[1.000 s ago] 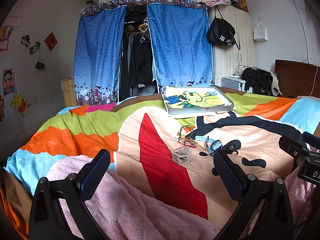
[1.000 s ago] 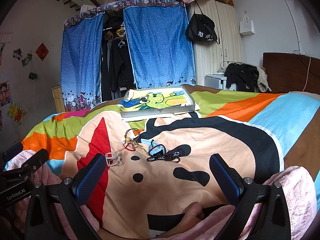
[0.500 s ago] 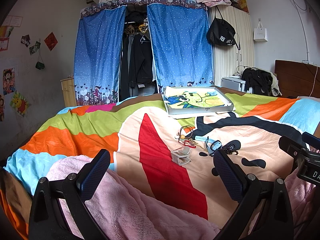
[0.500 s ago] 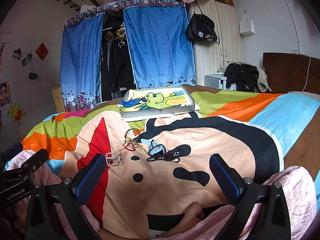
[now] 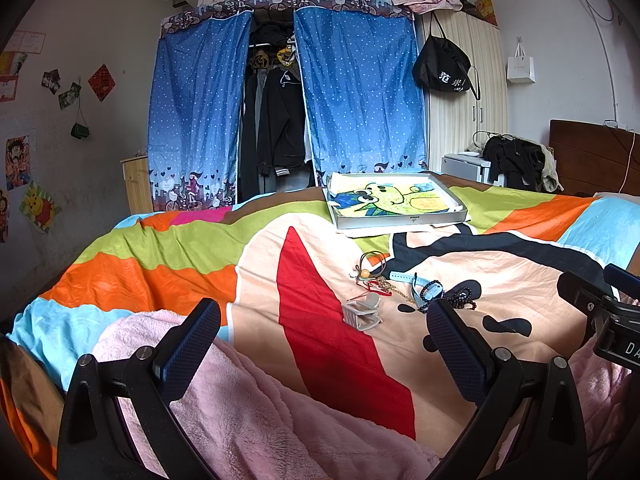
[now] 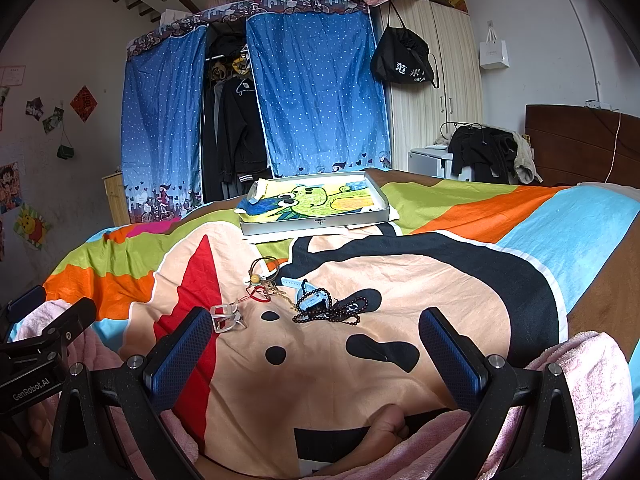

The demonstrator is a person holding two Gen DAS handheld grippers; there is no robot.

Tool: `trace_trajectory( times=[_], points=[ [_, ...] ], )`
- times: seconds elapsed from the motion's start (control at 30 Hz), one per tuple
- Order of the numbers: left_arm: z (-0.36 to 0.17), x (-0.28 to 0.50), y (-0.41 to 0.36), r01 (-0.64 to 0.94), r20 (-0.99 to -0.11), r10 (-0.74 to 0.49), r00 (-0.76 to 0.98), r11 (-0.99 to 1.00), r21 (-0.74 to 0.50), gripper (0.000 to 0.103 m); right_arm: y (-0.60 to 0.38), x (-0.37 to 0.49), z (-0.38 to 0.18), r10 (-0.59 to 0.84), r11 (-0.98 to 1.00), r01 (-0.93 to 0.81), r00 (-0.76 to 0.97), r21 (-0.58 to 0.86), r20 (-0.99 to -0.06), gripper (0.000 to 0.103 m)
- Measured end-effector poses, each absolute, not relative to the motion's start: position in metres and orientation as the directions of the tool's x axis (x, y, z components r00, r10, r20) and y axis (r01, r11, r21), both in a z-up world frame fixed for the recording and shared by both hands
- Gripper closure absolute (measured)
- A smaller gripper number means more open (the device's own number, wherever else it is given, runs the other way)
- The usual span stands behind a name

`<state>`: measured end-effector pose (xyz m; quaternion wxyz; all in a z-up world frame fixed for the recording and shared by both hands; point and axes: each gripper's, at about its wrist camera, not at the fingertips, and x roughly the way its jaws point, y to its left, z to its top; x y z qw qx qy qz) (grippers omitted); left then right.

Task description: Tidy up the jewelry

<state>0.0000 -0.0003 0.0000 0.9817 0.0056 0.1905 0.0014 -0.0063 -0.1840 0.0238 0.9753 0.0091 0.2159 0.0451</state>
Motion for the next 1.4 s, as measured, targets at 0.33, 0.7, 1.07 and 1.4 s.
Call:
trace_trajectory(
  times=[0.33, 0.7, 1.07, 1.4],
  points=[
    [-0.003, 0.013, 0.004, 0.009, -0.417, -0.007, 0.909, 1.000, 0.002, 0.002, -0.186, -0.003, 0.021, 0.081, 0.997, -0.071, 0.895, 0.041, -0.438, 0.000],
    [-0.006, 0.086, 0.005, 0.138, -0.627, -0.121, 0.769, 0.990, -0.021, 0.002, -0.204, 0.059, 0.022, 0.166, 0.985, -0.153, 0.780, 0.073, -0.603, 0.000],
    [-0.038, 0.196, 0.015, 0.159, -0.823, -0.271, 0.499, 0.962, -0.221, 0.003, -0.242, 0.149, -0.009, 0.341, 0.940, -0.186, 0.564, 0.287, -0.752, 0.000],
    [-0.077, 0.245, 0.005, 0.163, -0.865, -0.287, 0.412, 0.957, -0.240, 0.003, -0.243, 0.227, -0.070, 0.301, 0.953, -0.172, 0.423, 0.250, -0.855, 0.002]
  ],
)
